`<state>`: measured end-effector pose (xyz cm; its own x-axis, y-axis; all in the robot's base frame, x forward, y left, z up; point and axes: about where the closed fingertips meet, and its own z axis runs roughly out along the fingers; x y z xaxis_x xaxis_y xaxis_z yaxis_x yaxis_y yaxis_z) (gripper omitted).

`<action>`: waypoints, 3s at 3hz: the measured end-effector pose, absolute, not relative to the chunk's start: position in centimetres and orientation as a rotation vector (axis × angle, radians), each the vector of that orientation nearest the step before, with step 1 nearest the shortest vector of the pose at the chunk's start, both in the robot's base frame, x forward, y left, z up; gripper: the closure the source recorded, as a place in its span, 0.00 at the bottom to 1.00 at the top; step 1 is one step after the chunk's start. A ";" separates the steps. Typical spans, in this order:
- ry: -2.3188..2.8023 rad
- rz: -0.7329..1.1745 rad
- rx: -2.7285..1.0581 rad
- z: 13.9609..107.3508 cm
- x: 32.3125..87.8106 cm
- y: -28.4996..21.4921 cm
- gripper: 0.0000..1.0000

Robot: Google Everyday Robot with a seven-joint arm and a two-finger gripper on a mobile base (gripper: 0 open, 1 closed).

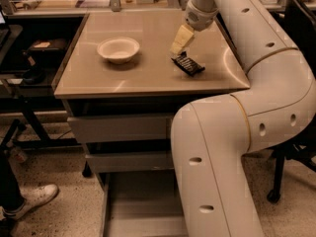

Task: Place rxbar chocolate into bottom drawer

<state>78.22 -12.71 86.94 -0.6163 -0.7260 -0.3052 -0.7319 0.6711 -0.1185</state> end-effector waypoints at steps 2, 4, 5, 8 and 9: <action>2.596 0.067 -1.162 85.9 77.4 -12.7 0.00; 2.618 0.134 -1.147 83.6 77.6 -12.2 0.00; 2.658 0.166 -1.157 82.1 76.8 -12.3 0.00; 2.687 0.215 -1.187 80.3 75.6 -12.7 0.42; 2.687 0.215 -1.187 81.0 75.6 -12.7 0.65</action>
Offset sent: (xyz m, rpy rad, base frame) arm -0.0071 0.0002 -0.0093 0.0107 0.0404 -0.0008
